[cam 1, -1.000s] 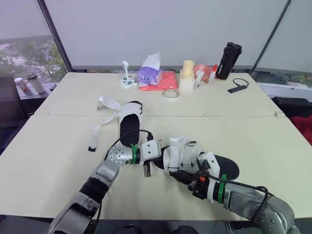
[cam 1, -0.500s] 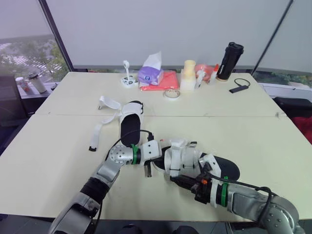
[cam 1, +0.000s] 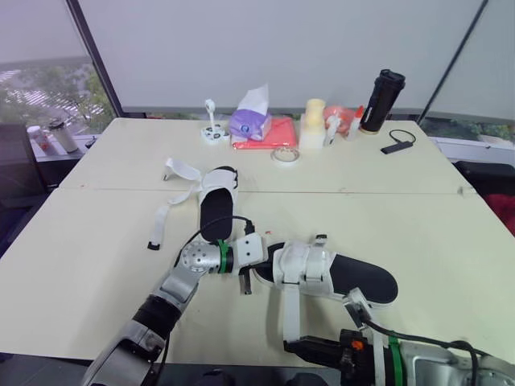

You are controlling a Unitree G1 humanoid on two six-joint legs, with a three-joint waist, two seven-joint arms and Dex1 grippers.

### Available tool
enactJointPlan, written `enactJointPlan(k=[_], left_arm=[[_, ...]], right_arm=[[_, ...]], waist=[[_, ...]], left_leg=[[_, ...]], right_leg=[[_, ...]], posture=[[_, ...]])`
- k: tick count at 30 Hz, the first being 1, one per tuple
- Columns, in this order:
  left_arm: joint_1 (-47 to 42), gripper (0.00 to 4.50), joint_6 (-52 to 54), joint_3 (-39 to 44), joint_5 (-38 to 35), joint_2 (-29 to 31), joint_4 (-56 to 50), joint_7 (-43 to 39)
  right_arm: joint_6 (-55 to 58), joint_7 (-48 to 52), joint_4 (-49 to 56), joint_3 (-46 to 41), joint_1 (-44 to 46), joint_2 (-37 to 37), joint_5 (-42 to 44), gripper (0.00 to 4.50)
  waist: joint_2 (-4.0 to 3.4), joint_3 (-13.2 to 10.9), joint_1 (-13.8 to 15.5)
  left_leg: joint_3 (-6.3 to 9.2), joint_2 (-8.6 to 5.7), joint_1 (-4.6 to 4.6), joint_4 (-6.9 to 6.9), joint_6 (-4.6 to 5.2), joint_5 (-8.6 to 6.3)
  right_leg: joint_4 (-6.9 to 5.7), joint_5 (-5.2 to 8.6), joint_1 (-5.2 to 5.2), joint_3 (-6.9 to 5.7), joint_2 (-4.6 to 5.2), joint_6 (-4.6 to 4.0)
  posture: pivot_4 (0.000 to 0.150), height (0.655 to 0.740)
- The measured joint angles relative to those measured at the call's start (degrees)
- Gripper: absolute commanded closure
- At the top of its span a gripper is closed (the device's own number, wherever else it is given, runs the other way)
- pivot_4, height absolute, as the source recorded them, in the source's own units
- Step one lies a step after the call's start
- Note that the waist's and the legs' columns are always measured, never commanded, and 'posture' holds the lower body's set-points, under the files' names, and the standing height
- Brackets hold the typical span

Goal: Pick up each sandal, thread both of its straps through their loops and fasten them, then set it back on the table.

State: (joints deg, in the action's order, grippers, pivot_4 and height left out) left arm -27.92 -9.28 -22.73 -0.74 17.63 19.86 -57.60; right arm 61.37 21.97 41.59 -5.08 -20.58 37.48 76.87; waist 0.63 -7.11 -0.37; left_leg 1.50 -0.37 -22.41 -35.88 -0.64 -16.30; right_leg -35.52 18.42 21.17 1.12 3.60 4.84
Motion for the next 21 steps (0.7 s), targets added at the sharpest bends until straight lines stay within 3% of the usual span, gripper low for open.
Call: enactJointPlan(k=[9, 18, 21], left_arm=[[-1.7, 4.5, 0.0, -0.2, 0.0, -1.1, 2.2, -1.7], [-2.8, 4.5, -1.4, -0.2, 0.0, -2.3, 4.3, -2.1], [-3.1, 4.5, -1.4, -0.2, 0.0, -2.8, 4.8, -2.0]], right_arm=[[-2.1, -7.3, 0.9, 4.7, 5.9, 0.3, 3.7, 4.46], [-9.1, -17.9, -1.6, 2.0, 21.0, 9.7, 23.7, 4.46], [-9.6, -19.3, -5.2, 2.4, 24.0, 9.9, 26.5, 4.46]], waist=[[0.03, 0.0, 0.4], [0.02, -0.1, 1.3], [0.06, -0.2, 1.4]], left_leg=[[0.01, -0.01, -0.04, -0.08, 0.09, -0.07], [0.03, -0.01, -0.11, -0.19, 0.09, -0.07], [0.03, -0.02, -0.19, -0.28, 0.09, -0.07]], right_leg=[[0.33, 0.0, -0.19, 0.0, 0.01, -0.01], [0.31, -0.02, -0.19, -0.05, 0.02, -0.01], [0.32, -0.02, -0.2, -0.05, 0.04, 0.0]], posture=[[0.15, 0.74], [0.15, 0.74], [0.15, 0.74]])
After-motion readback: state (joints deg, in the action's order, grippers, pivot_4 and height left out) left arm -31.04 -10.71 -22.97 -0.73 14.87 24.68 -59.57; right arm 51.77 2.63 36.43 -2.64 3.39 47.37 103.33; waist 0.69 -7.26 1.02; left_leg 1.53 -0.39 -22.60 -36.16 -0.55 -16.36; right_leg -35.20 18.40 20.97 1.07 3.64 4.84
